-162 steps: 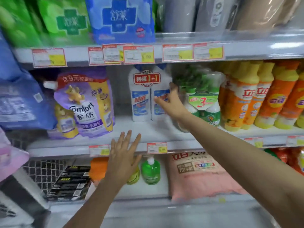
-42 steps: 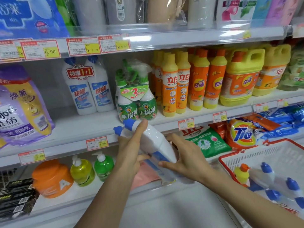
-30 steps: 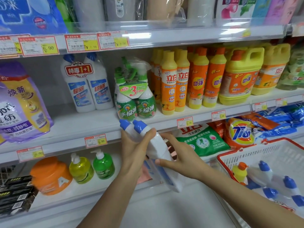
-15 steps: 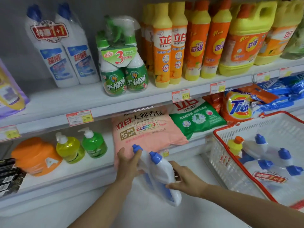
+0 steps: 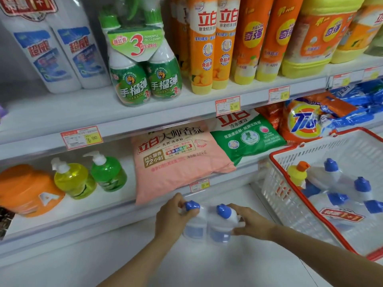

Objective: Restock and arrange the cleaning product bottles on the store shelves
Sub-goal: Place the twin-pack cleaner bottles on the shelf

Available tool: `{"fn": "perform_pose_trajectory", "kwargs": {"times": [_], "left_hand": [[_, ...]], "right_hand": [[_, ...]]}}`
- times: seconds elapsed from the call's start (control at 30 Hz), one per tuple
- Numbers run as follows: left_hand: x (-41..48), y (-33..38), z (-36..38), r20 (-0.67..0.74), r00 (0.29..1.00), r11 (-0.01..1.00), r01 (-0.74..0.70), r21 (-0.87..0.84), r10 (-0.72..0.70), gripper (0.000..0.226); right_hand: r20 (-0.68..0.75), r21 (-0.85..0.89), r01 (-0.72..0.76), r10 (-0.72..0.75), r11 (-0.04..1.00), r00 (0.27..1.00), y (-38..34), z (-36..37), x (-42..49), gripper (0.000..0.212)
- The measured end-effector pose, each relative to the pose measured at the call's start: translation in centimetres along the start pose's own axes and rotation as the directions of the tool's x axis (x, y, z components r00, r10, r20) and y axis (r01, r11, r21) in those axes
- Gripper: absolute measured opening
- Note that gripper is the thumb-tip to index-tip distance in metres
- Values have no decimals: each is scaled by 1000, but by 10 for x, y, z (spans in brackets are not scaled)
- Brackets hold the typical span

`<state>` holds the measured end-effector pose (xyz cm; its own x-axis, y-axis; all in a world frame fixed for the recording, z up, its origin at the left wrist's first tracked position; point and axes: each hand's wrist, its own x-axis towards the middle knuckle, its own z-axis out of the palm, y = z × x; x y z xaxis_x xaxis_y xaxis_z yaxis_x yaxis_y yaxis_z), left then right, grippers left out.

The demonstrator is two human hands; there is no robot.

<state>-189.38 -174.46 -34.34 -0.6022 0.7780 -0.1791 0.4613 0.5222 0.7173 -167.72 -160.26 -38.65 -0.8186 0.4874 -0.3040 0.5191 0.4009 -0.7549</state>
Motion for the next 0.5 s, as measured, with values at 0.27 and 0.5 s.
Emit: {"fn": "perform_pose_trajectory", "kwargs": {"times": [0.27,0.5], "left_hand": [[2,2,-14,151,986,981,-94,170,68,42],[12,14,-123,-329,781,842,-438,315,530,27]], "right_hand": [[-28,20,15,-14,1000,1000,-44,-32,-9,53],[-252,-55,368,-370,928,894,-199,-73,17,29]]}}
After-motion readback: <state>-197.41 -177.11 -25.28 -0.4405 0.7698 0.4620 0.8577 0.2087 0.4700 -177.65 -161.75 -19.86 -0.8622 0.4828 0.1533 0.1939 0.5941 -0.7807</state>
